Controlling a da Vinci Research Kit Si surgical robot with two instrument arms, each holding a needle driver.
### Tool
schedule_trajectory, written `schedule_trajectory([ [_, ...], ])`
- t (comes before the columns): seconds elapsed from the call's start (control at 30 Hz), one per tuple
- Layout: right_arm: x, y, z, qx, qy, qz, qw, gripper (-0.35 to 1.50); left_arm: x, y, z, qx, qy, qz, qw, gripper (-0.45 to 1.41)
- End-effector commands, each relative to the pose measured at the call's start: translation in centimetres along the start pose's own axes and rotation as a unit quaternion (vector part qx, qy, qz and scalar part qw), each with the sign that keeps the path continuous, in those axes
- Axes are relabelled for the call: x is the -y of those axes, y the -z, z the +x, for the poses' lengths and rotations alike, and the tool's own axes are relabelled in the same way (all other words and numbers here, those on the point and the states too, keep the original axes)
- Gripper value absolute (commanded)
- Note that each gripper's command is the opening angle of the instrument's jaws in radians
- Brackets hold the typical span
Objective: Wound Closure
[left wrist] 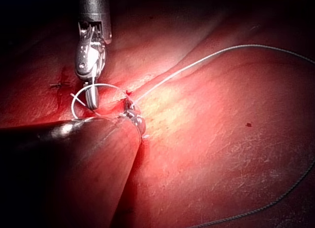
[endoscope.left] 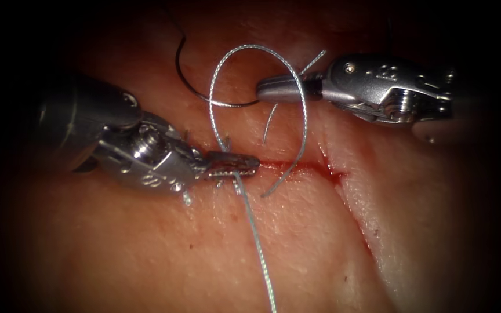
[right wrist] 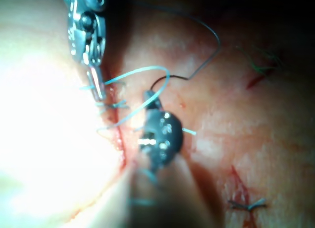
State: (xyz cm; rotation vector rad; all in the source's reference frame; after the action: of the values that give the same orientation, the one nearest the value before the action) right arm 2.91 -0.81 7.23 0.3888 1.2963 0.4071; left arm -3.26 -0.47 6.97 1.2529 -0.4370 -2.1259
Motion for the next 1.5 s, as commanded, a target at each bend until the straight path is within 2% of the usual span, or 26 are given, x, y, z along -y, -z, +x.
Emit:
schedule_trajectory([
  [0.03,0.0,-0.1,-0.03,-0.002,-0.003,0.001,1.0,-0.35,-0.01,-0.08,-0.02,-0.002,-0.001,0.001,1.0,-0.45],
  [0.17,0.05,-0.15,-0.01,-0.017,-0.014,0.002,1.0,-0.35,-0.02,-0.36,-0.08,-0.028,0.007,-0.006,1.0,-0.45],
  [0.33,0.08,-0.2,-0.01,-0.018,-0.017,0.002,1.0,-0.35,0.03,-0.44,-0.1,-0.038,0.009,-0.01,0.999,-0.45],
  [0.43,0.12,-0.28,0.03,-0.024,-0.018,0.0,1.0,-0.18,0.03,-0.45,-0.1,-0.042,0.009,-0.011,0.999,-0.45],
  [0.5,0.13,-0.34,0.07,-0.026,-0.019,-0.002,0.999,0.11,0.03,-0.45,-0.09,-0.044,0.008,-0.013,0.999,-0.45],
  [0.53,0.13,-0.37,0.08,-0.026,-0.019,-0.004,0.999,0.31,0.03,-0.45,-0.09,-0.045,0.007,-0.014,0.999,-0.45],
  [0.57,0.11,-0.43,0.11,-0.029,-0.021,-0.009,0.999,0.66,0.03,-0.45,-0.07,-0.047,0.009,-0.014,0.999,-0.45],
  [0.6,0.1,-0.45,0.12,-0.031,-0.021,-0.012,0.999,0.76,0.02,-0.44,-0.06,-0.047,0.009,-0.016,0.999,-0.45],
  [0.63,0.1,-0.45,0.12,-0.031,-0.021,-0.012,0.999,0.76,0.02,-0.44,-0.06,-0.047,0.009,-0.016,0.999,-0.45],
  [0.7,0.04,-0.52,0.13,-0.033,-0.023,-0.028,0.999,1.01,0.02,-0.43,0.02,-0.049,0.008,-0.018,0.999,-0.45],
  [1.07,-0.08,-0.44,0.07,-0.033,-0.024,-0.058,0.997,1.03,0.09,-0.14,0.39,-0.047,0.012,-0.02,0.999,-0.45],
  [1.17,-0.06,-0.46,0.01,-0.031,-0.021,-0.061,0.997,1.01,0.23,-0.01,0.5,-0.043,0.019,-0.019,0.999,-0.45],
  [1.33,0.06,-0.55,-0.26,0.014,-0.009,-0.062,0.998,1.0,0.57,0.16,0.62,-0.045,0.013,-0.014,0.999,-0.45],
  [1.5,0.06,-0.54,-0.3,0.022,-0.007,-0.062,0.998,0.98,0.76,0.29,0.7,-0.043,0.007,-0.011,0.999,-0.45],
])
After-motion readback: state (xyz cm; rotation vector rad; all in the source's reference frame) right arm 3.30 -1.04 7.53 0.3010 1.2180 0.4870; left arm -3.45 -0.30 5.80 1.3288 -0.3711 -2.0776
